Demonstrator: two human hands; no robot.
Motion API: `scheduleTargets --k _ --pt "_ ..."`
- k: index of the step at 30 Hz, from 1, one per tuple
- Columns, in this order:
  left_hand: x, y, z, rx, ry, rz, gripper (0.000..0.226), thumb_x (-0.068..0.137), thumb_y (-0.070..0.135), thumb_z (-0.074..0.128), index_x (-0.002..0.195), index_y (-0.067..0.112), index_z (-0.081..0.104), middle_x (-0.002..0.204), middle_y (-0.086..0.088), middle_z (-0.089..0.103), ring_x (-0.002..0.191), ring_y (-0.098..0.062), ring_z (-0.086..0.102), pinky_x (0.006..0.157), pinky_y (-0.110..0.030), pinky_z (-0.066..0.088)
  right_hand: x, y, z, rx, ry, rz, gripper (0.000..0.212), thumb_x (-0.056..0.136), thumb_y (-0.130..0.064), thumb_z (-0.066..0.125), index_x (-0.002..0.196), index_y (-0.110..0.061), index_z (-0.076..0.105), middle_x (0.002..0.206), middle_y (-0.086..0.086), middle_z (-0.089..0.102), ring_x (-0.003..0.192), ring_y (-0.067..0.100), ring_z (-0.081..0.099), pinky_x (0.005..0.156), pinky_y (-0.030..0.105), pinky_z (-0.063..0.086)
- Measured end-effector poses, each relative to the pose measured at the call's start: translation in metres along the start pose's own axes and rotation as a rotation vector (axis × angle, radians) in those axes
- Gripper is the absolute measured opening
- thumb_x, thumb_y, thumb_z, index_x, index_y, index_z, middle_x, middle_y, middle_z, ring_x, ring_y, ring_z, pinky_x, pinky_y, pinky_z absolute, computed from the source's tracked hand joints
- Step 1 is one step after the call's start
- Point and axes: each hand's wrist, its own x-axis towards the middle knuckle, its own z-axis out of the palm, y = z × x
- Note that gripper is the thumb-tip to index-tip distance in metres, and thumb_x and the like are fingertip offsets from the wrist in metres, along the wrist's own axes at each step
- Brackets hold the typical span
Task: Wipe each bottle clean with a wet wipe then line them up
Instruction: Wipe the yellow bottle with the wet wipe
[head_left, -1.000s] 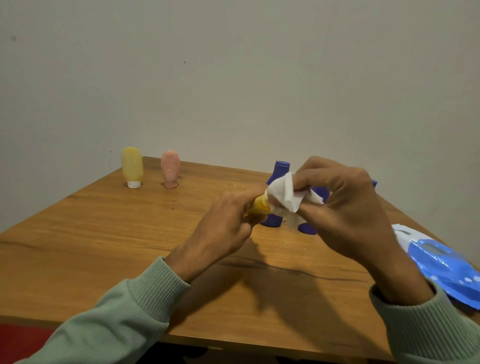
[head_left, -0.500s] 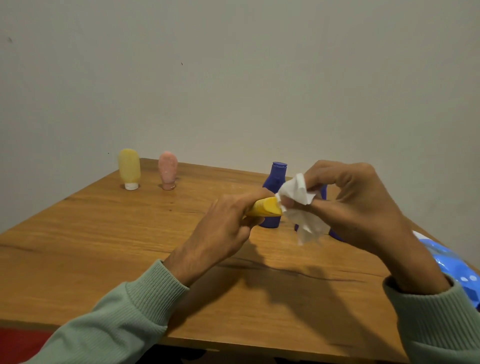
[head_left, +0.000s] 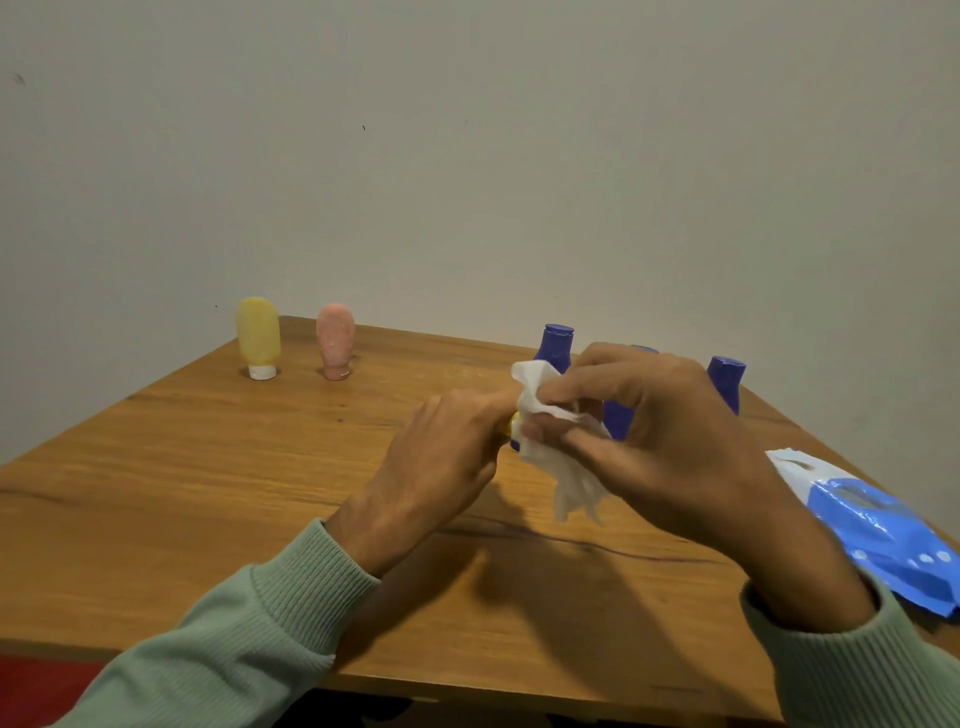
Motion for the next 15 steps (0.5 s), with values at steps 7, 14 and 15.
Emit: scheduleTargets --k 7,14,15 --pt "0.001 0.009 -0.002 0.081 -0.034 0.037 0.033 0.086 0.001 0.067 0.117 0.011 0.064 0.100 -0.007 0.071 0.087 -0.021 0.070 0.076 -0.018 0.041 -0.002 -0.004 0.013 -0.071 0.119 0.110 0.023 0.076 -0.036 0.066 0.090 -0.018 0.073 0.085 -0.010 0.064 0.070 -0.003 0.054 0.065 0.013 0.044" --pt "0.002 0.005 0.005 -0.034 0.034 0.096 0.032 0.087 0.009 0.059 0.112 0.026 0.050 0.090 -0.003 0.070 0.075 -0.018 0.067 0.066 -0.036 0.059 0.001 0.007 -0.006 0.017 0.083 0.234 0.005 0.079 -0.034 0.069 0.081 -0.032 0.065 0.078 -0.019 0.060 0.070 -0.001 0.059 0.051 0.012 0.047" --pt "0.003 0.003 0.004 -0.058 0.041 0.080 0.035 0.088 0.009 0.059 0.114 0.029 0.049 0.091 -0.001 0.070 0.078 -0.017 0.066 0.066 -0.040 0.058 0.001 0.012 -0.011 0.025 0.090 0.259 0.007 0.079 -0.033 0.070 0.084 -0.030 0.067 0.082 -0.016 0.061 0.071 0.001 0.059 0.050 0.013 0.046"
